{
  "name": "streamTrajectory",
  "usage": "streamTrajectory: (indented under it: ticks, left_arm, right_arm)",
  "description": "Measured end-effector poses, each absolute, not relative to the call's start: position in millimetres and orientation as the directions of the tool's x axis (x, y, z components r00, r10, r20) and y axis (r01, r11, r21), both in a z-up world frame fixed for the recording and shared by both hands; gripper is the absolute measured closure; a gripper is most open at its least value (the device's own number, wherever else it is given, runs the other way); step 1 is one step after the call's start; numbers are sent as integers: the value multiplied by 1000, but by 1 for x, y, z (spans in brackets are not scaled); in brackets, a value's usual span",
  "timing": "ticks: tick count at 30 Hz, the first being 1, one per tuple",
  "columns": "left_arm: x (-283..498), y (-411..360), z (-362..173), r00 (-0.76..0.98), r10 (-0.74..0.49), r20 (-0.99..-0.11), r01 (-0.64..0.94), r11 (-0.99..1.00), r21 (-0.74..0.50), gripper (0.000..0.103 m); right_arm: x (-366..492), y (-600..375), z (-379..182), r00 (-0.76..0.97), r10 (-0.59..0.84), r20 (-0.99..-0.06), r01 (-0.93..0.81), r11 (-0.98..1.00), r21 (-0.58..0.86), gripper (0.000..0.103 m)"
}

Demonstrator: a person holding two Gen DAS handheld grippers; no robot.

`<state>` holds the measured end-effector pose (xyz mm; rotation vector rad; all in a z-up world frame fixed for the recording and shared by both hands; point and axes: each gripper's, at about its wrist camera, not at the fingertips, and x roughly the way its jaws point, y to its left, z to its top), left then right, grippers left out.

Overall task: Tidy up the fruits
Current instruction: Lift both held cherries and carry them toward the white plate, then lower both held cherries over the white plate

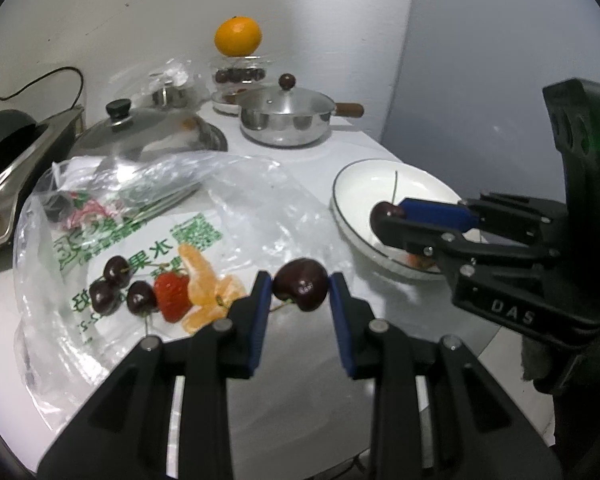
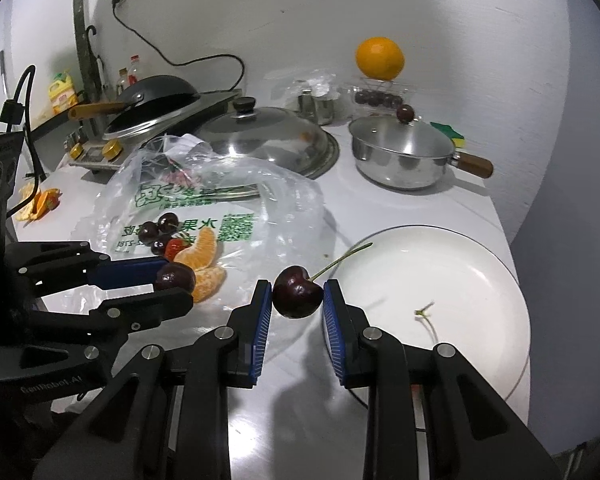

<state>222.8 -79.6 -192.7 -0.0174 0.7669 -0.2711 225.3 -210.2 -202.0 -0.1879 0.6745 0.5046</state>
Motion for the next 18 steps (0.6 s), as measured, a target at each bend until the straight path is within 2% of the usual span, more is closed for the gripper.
streamTrajectory:
  ticks: [18]
  left_arm:
    - [242, -128, -190, 671, -262, -694, 289, 954, -81, 72]
  right_arm:
    - [233, -274, -204, 698, 351, -624, -430, 902, 27, 74]
